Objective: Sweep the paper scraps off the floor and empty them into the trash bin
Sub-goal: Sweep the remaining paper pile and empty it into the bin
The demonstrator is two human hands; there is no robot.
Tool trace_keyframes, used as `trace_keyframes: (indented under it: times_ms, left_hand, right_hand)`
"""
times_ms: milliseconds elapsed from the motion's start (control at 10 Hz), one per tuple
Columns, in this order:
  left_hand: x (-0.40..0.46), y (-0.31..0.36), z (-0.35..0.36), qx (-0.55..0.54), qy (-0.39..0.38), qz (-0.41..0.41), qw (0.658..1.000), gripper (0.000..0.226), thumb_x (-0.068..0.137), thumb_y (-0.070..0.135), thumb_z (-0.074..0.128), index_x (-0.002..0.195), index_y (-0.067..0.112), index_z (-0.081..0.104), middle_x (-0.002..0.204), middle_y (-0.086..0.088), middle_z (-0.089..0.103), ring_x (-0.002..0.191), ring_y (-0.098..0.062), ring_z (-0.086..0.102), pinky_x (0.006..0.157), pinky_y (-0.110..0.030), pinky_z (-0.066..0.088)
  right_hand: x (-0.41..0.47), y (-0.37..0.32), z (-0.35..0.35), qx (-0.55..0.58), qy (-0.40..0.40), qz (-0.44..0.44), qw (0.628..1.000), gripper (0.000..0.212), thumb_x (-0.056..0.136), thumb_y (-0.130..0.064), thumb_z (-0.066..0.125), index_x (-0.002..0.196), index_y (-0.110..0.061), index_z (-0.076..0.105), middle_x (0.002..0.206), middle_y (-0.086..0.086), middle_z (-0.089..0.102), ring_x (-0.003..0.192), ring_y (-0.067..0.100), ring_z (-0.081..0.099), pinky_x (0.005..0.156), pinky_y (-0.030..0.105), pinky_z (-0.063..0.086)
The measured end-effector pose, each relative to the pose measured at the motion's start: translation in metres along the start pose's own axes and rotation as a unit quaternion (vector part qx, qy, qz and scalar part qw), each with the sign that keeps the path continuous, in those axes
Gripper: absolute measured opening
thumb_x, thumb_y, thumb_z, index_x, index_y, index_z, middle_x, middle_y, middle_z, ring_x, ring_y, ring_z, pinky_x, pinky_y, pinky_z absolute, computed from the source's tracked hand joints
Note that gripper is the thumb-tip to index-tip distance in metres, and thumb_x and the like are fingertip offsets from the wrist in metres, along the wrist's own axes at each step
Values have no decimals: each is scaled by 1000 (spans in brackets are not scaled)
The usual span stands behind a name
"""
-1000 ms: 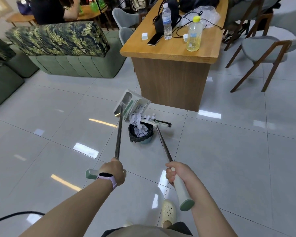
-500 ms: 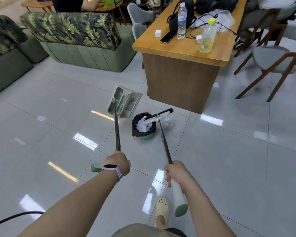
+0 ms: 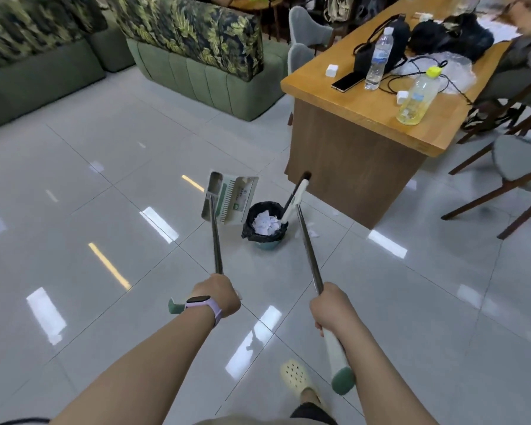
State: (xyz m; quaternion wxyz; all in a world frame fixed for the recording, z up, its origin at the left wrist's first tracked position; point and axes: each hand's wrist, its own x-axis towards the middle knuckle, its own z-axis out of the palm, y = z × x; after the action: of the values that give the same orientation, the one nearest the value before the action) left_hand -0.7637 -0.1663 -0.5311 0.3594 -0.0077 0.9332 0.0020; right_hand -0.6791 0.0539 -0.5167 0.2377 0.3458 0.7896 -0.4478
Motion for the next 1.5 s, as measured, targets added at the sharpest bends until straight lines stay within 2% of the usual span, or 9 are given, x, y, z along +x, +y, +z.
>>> trace_keyframes:
  times_ms: [200, 400, 600, 700, 800, 1000, 1100, 1300, 1500]
  left_hand:
    - [15, 19, -8, -68, -54, -69, 994, 13, 80, 13, 57, 68, 16, 58, 79, -4, 64, 77, -25, 66, 68, -26, 52]
    - [24, 22, 5, -233, -80, -103, 964, 17, 88, 20, 67, 74, 15, 58, 79, -3, 65, 73, -22, 65, 73, -29, 60]
    - [12, 2, 10, -354, -96, -133, 921, 16, 82, 1, 59, 83, 12, 70, 56, -5, 49, 41, -20, 43, 40, -12, 33]
    - [-14, -32, 17, -469, -83, -195, 858, 14, 75, 1, 65, 69, 9, 56, 39, -3, 42, 28, -19, 36, 39, -11, 29]
    - [-53, -73, 34, -599, -44, -212, 771, 22, 72, 6, 68, 62, 10, 49, 47, -5, 45, 35, -19, 35, 44, -16, 27]
    - [-141, -165, 77, -909, 108, -198, 350, 20, 81, 13, 56, 63, 17, 48, 58, 1, 40, 38, -10, 28, 41, -15, 20]
    - [-188, -207, 107, -941, 161, -198, 221, 17, 79, 15, 52, 64, 17, 44, 60, 3, 39, 36, -8, 28, 39, -14, 21]
    - [-282, -281, 156, -936, 253, -206, 133, 8, 77, 16, 52, 73, 14, 45, 63, 0, 43, 39, -10, 29, 39, -16, 24]
    - [-374, -361, 195, -905, 345, -221, 111, 8, 76, 16, 53, 81, 12, 47, 64, 0, 45, 43, -11, 29, 40, -19, 25]
  right_hand:
    - [27, 2, -49, -6, -37, 2, 999, 17, 87, -4, 40, 97, -5, 53, 81, 11, 54, 44, 20, 54, 41, 24, 45]
    - [45, -13, -74, 29, -52, 3, 998, 17, 84, -1, 40, 96, -2, 52, 68, 13, 51, 42, 22, 49, 43, 25, 44]
    - [55, -61, -62, 129, -109, 7, 986, 10, 90, 4, 45, 87, -3, 51, 54, 8, 42, 40, 18, 38, 39, 23, 36]
    - [51, -92, -31, 151, -168, 17, 974, 15, 93, 2, 46, 82, -8, 46, 50, 3, 37, 35, 13, 33, 35, 19, 31]
    - [34, -128, 19, 149, -235, 33, 960, 23, 96, -2, 46, 76, -14, 40, 43, 0, 34, 31, 10, 30, 31, 17, 28]
    - [-56, -180, 163, 170, -399, 88, 897, 28, 95, -1, 44, 74, -17, 35, 39, -3, 33, 27, 9, 33, 29, 15, 31]
    - [-123, -185, 216, 142, -450, 96, 876, 33, 94, 2, 43, 71, -18, 33, 39, -4, 33, 26, 7, 33, 27, 14, 30]
    - [-249, -179, 323, 30, -527, 66, 847, 21, 92, 3, 41, 80, -14, 39, 43, -4, 32, 27, 8, 32, 27, 15, 30]
    - [-384, -150, 416, -88, -594, -68, 797, 16, 90, 5, 42, 80, -8, 43, 49, 1, 36, 31, 9, 33, 31, 16, 31]
